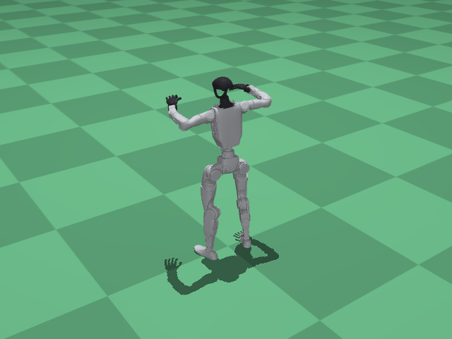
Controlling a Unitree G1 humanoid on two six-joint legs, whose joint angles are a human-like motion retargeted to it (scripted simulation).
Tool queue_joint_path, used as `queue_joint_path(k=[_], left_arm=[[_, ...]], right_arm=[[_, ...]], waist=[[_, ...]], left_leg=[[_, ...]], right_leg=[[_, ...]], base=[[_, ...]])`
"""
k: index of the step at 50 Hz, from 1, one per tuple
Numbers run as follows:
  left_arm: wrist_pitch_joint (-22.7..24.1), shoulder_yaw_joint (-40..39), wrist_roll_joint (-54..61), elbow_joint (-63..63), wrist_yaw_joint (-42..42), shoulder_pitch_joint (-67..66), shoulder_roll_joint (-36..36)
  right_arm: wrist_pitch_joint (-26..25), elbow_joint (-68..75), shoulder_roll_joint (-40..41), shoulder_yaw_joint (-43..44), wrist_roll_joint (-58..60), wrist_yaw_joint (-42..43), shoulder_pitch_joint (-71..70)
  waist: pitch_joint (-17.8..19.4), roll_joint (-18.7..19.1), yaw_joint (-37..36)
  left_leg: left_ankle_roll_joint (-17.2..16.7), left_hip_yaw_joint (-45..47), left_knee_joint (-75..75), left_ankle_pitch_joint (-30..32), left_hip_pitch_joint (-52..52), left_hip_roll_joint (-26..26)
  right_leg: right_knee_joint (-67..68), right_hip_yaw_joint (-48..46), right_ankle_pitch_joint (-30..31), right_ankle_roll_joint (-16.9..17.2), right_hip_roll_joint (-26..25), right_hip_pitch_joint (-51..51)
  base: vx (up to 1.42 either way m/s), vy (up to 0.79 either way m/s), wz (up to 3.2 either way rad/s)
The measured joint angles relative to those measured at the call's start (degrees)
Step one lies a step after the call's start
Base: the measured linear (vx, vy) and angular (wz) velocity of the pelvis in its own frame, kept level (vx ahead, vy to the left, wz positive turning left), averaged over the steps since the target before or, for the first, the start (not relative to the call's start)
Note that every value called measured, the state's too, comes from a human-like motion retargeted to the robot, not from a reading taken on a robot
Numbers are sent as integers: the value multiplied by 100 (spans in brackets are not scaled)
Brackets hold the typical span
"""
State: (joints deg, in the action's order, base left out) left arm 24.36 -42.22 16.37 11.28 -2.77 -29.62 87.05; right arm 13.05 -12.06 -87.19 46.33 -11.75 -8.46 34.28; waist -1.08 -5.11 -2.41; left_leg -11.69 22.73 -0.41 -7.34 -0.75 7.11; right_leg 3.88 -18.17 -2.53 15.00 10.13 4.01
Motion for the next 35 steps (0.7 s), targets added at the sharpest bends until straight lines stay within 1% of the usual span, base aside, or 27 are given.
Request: queue_joint_path(k=[2,5,11,21,35], left_arm=[[-9,-14,42,17,21,-31,22],[-20,0,75,41,48,-41,43],[-25,165,21,119,86,162,14],[-27,447,-163,84,9,603,7],[-29,421,-213,-22,17,647,40]], right_arm=[[3,-54,6,452,-39,4,428],[7,-67,-17,888,-48,29,810],[14,-8,-47,1461,42,110,1179],[22,213,-114,1825,305,309,1234],[44,264,-130,2191,293,327,1524]], waist=[[21,14,-11],[32,30,-13],[62,62,-38],[45,94,-152],[1,103,-185]], left_leg=[[-14,-19,-1,1,-7,-6],[-30,-41,1,-5,-11,-22],[-31,-61,16,-32,8,-61],[-12,-20,54,-89,33,-66],[-34,6,36,-132,87,-69]], right_leg=[[8,-21,-5,0,10,-3],[15,-43,-8,0,32,-12],[19,-65,-13,0,79,-51],[-6,-30,-9,0,83,-75],[-1,-20,-31,0,86,-106]], base=[[0,0,0],[0,0,0],[0,0,0],[0,0,0],[0,0,0]])
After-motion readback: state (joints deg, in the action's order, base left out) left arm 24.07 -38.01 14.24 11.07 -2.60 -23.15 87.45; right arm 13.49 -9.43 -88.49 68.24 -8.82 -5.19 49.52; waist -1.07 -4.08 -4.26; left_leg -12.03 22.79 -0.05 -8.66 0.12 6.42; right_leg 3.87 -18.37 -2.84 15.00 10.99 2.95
